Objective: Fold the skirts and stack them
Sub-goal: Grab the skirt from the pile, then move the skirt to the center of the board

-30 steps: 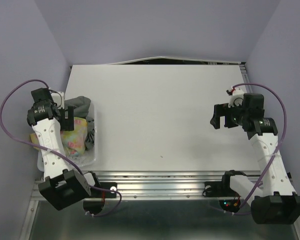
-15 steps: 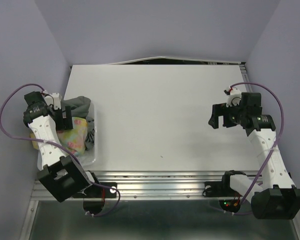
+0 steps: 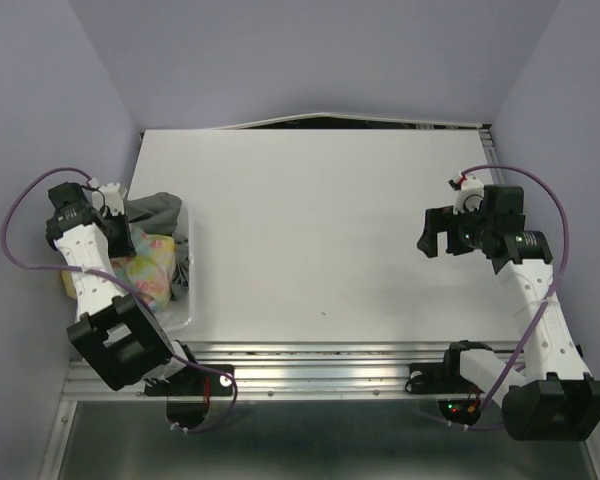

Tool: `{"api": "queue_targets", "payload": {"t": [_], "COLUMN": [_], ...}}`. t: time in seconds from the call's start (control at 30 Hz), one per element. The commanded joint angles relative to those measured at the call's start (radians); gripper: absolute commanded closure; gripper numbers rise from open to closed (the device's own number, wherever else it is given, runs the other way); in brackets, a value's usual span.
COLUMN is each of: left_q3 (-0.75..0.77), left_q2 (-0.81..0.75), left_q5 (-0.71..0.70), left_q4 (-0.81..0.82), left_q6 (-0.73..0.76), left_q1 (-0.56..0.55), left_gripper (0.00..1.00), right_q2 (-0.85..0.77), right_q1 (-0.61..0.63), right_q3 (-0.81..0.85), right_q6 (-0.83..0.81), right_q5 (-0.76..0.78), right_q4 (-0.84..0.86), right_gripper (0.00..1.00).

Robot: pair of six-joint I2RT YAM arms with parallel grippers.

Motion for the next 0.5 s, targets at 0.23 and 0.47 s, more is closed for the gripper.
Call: {"api": "queue_targets", "payload": {"t": [0.23, 0.47], "left_q3": [0.33, 0.768], "left_q2": [-0.072, -0.028], "left_q5": [0.116, 0.174], "left_q4": [-0.122, -0.226], "left_q6": [0.08, 0.032], "left_q1": [-0.01, -0.21], "left_gripper": [1.0, 1.0], "right_q2": [-0.009, 0.018], "right_q1": [0.003, 0.003], "right_q3": [0.039, 0.066], "right_q6": [0.007, 0.021], "right_q5": [0.001, 0.01], "right_q4": [0.031, 0.036], "right_gripper": [0.0, 0.0]}}
